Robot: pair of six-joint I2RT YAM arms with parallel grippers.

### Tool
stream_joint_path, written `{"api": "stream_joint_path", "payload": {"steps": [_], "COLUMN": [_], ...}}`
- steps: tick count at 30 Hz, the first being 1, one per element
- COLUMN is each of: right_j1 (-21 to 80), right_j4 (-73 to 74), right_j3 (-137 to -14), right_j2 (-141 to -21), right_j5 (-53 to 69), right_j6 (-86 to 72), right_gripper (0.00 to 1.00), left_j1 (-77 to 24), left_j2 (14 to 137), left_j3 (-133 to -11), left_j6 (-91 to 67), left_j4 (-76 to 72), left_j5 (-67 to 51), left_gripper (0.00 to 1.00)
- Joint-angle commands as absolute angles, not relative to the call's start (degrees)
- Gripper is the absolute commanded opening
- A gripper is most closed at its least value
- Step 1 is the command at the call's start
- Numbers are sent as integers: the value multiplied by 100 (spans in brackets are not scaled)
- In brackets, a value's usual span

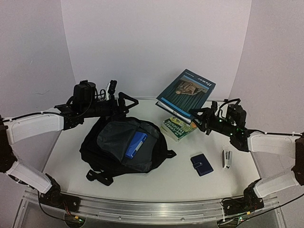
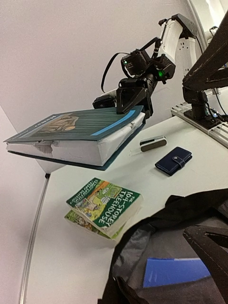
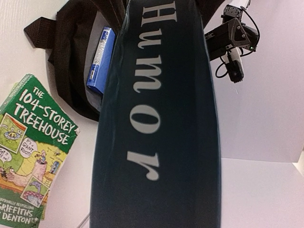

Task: Pack the student bag
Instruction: Pick up the book from the center of the board.

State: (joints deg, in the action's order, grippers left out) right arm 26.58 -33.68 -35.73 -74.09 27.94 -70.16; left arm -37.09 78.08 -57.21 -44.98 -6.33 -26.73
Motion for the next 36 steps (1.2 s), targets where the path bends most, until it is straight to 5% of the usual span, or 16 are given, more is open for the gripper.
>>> {"api": "stream_joint_path", "payload": {"steps": [1,24,36], "right_j1": [3019,3742,3860], "right_j4": [-3349,-3661,-3850], "right_j3": [-4019,-4452,-4422], "right_j2": [-7119,-7379,-7595], "right_j5": [2448,2256,2203], "right_j6": [-6810,-6819,-6847], "right_gripper": [22,22,27], "left_j1": [-4053,-4363,-4373], "left_j2": [8348,9120,9326], "left_j3": [-6297,-6636,-6619], "left_j6": [-4673,-5132,-5407], "left_j4": [-1770,-2817,-3213], "left_j5": [-2836,-2372,-2343], "left_gripper": [100,98,48]}}
